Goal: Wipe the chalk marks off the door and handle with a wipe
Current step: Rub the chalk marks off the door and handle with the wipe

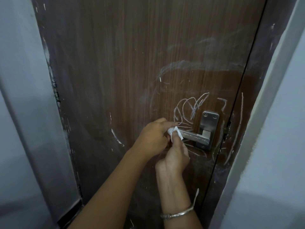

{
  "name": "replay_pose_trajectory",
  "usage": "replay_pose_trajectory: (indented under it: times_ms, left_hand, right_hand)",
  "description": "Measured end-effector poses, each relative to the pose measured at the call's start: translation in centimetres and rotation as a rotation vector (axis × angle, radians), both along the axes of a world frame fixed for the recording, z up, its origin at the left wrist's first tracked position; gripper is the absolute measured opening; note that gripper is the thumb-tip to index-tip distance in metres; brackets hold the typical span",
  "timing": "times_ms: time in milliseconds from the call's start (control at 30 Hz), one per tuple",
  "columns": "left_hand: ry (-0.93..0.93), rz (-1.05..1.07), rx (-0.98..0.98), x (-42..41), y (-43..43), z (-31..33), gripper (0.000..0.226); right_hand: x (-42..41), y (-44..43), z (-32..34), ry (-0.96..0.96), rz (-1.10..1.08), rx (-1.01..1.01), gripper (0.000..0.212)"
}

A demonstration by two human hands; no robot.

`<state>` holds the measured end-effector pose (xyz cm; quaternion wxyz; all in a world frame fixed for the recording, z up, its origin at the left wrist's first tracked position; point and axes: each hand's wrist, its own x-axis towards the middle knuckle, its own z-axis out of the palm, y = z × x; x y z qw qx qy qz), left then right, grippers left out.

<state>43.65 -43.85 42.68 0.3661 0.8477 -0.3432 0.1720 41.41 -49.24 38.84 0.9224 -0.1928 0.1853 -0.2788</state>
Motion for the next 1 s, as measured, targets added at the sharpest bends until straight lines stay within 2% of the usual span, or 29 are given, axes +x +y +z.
replay_pose_trajectory:
  times_ms: [200,333,433,1000]
  left_hand:
    - [0.005,-0.002,0.046,0.0,-0.1,0.0,0.049]
    - [-0.017,0.003,0.036,-0.1,-0.3,-0.1,0.044]
    - [0.007,0.004,0.064,-0.2,-0.3,0.0,0.048]
    - [0.024,0.013,0.108,-1.0,-0.5,0.5,0.053]
  right_hand:
    - [-0.3,-0.6,-0.8,-0.037,-0.024,0.033,0.018]
    - [0.0,-0.5,-0.1,-0.027,-0.017,-0.010,0.016]
    - [-0.4,-0.6,-0.6,-0.020,-0.027,-0.026,0.015]
    - [-1.5,-1.6,-0.2,-0.023,-0.040,0.107,0.007]
